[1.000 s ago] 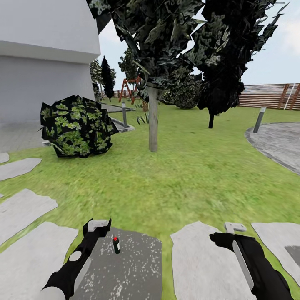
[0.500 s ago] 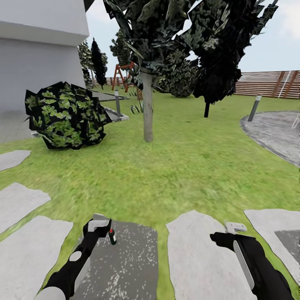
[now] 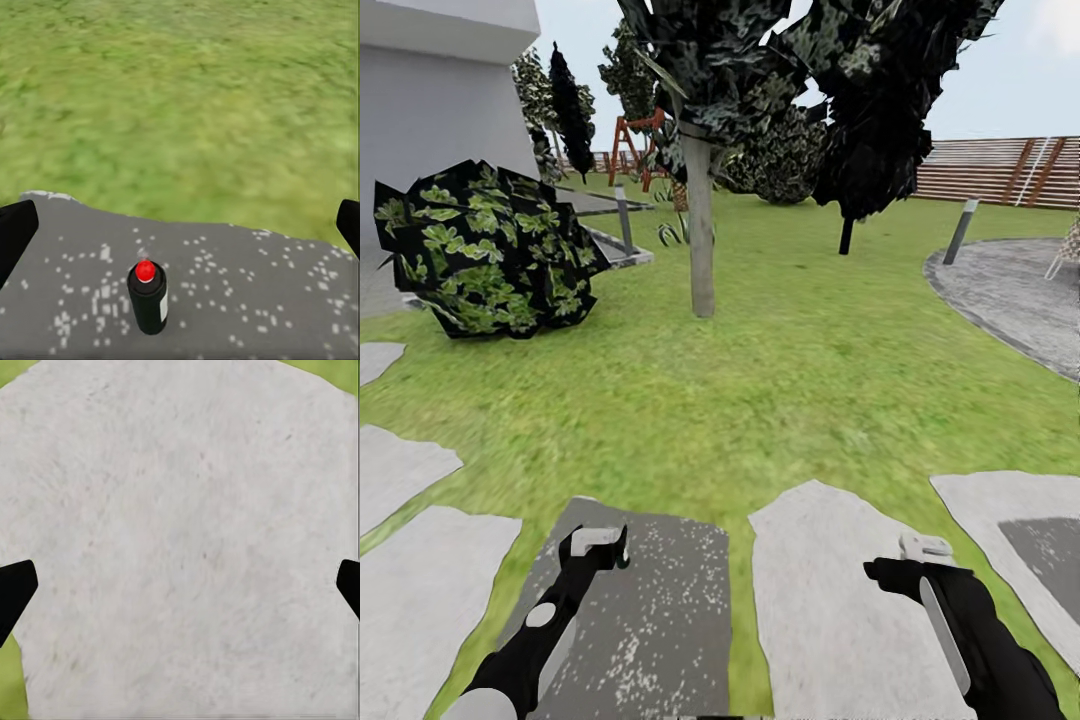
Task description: Pick up the pesticide atomizer in the garden and spray insectifuge to fully cover both potted plants in the garden.
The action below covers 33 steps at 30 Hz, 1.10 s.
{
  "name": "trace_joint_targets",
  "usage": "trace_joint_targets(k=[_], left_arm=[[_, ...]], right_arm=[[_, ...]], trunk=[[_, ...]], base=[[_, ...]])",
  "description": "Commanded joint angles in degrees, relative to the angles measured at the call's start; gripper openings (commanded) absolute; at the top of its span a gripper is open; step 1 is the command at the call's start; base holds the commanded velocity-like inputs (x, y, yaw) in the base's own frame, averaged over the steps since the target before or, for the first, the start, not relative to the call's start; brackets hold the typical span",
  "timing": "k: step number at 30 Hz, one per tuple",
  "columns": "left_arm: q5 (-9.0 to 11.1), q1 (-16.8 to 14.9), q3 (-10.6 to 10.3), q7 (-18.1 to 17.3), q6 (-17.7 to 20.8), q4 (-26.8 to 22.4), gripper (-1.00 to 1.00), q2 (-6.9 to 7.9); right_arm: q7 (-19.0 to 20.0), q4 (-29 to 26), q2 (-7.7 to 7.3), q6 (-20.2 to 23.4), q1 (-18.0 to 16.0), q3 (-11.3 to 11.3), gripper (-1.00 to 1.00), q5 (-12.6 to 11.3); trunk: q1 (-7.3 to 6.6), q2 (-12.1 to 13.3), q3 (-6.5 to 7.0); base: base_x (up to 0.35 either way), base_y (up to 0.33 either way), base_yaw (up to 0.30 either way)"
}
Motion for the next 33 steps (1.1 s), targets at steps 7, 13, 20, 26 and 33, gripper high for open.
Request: trace_joint_targets(k=[7, 13, 20, 26, 33], left_arm=[[-0.2, 0.0, 0.4, -0.5, -0.2, 0.0, 1.00, -0.05], [-0.2, 0.0, 0.4, -0.5, -0.2, 0.0, 1.00, -0.05], [-0.2, 0.0, 0.5, -0.5, -0.2, -0.1, 1.00, 0.56], [-0.2, 0.0, 0.5, -0.5, -0.2, -0.1, 1.00, 0.73], [-0.2, 0.0, 0.5, -0.5, -0.2, -0.1, 1.00, 0.74]], right_arm=[[0.0, -0.1, -0.01, 0.2, 0.0, 0.0, 1.00, -0.3], [0.0, -0.1, -0.01, 0.2, 0.0, 0.0, 1.00, -0.3], [0.0, 0.0, -0.01, 0.2, 0.0, 0.0, 1.00, -0.3], [0.0, 0.0, -0.01, 0.2, 0.0, 0.0, 1.00, -0.3], [0.0, 0.0, -0.01, 0.2, 0.0, 0.0, 1.00, -0.3]], trunk=[[0.09, -0.1, -1.55], [0.24, -0.2, -3.40], [0.42, -0.2, -5.50], [0.45, -0.3, -6.04], [0.58, -0.3, -7.18]], base=[[0.000, 0.000, -0.071], [0.000, 0.000, -0.005], [0.000, 0.000, 0.000], [0.000, 0.000, 0.000], [0.000, 0.000, 0.000]])
